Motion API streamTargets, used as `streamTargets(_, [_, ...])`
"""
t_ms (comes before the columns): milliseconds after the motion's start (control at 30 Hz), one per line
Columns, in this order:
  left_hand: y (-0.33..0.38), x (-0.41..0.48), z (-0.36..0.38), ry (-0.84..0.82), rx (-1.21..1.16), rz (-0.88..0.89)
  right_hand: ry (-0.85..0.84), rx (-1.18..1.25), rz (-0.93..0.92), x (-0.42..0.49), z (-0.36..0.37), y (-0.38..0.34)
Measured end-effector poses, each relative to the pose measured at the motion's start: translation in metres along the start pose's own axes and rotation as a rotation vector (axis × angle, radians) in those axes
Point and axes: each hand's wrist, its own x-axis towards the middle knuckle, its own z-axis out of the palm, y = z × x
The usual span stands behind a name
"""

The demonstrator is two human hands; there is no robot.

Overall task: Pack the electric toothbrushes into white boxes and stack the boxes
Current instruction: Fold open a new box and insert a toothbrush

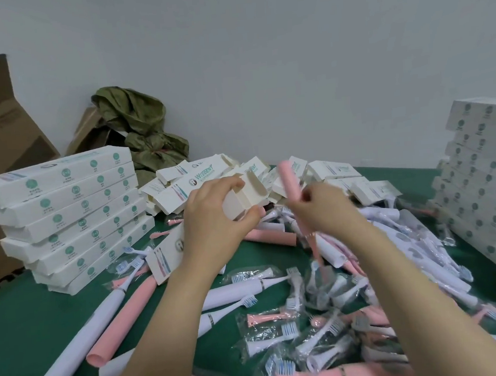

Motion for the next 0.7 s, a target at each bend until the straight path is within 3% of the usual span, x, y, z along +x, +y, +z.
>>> streamTargets(100, [0.0,-0.001,0.004,-0.014,0.038,0.0,0.307,0.724,0.024,-0.011,-0.026,0.011])
streamTargets(233, [-0.002,-0.003,0.007,-0.013,0.079,0.007,0.431,1.132,-0.079,-0.018,-0.039,-0.003])
streamTargets(367, [-0.001,-0.002,0.006,0.017,0.083,-0.009,0.561,1.168,-0.165,-0.024,-0.044,-0.015])
streamTargets(500, [0.001,-0.002,0.006,-0.029,0.114,0.014,0.529,1.306,-0.257,-0.026,-0.047,-0.019])
streamTargets(700, [0.008,-0.002,0.006,0.01,0.052,0.017,0.494,1.036,-0.14,-0.026,-0.01,-0.03])
